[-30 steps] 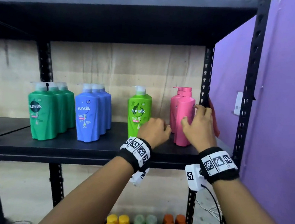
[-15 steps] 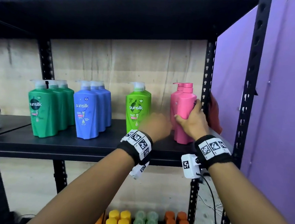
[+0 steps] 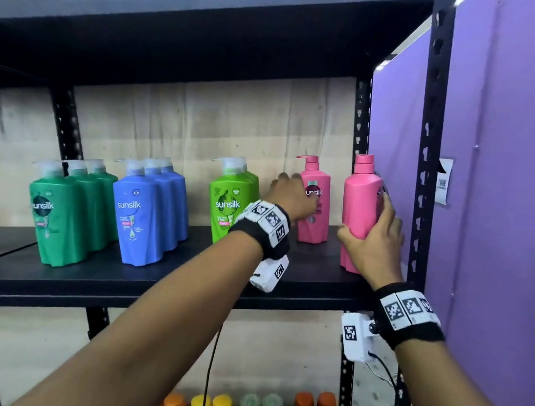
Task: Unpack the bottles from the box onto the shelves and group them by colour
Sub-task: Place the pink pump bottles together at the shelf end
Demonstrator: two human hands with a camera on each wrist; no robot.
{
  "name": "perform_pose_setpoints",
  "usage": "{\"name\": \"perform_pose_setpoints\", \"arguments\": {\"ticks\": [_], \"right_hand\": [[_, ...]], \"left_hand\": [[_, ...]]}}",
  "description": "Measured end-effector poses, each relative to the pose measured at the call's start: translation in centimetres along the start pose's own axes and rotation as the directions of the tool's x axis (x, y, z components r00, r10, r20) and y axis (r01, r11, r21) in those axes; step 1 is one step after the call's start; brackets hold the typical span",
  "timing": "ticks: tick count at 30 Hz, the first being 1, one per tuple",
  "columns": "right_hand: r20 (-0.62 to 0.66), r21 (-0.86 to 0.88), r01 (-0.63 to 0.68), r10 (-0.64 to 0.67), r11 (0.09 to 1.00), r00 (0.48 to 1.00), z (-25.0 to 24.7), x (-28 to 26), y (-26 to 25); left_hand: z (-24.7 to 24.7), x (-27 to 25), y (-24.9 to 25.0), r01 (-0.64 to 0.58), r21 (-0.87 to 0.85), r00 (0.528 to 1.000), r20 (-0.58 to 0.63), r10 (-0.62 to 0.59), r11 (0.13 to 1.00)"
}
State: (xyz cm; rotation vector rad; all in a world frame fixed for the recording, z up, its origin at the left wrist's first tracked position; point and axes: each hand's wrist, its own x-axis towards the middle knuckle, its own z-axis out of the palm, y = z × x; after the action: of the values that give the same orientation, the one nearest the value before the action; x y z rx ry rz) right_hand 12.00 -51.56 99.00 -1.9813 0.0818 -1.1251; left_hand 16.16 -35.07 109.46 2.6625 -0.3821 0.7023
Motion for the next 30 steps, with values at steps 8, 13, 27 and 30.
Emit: {"name": "perform_pose_setpoints", "arguments": {"ticks": [8, 13, 27, 30], "right_hand": [[-0.004, 0.09, 0.018, -0.018, 0.996, 1.0, 0.2, -1.1, 1.7], [0.007, 0.032, -0.021, 0.021, 0.999, 1.0, 0.2, -1.3, 1.9], [-0.024, -0.072, -0.044, 0.043, 0.996, 0.999, 0.5, -1.5, 1.9], [-0.028, -0.09, -0.049, 0.046, 0.995, 0.999, 0.6, -1.6, 1.7]], "left_hand": [[2.7, 4.8, 0.4, 0.292, -0.196, 0.954, 0.121, -0.273, 0.936], [4.6, 7.3, 0.0, 0.356, -0.327, 0.933, 0.181, -0.312, 0.875], [6.7, 10.3, -0.9, 0.243, -0.499, 0.968, 0.175, -0.178, 0.832], [6.7, 10.1, -1.2, 0.206, -0.482, 0.976, 0.169, -0.141, 0.852]]}}
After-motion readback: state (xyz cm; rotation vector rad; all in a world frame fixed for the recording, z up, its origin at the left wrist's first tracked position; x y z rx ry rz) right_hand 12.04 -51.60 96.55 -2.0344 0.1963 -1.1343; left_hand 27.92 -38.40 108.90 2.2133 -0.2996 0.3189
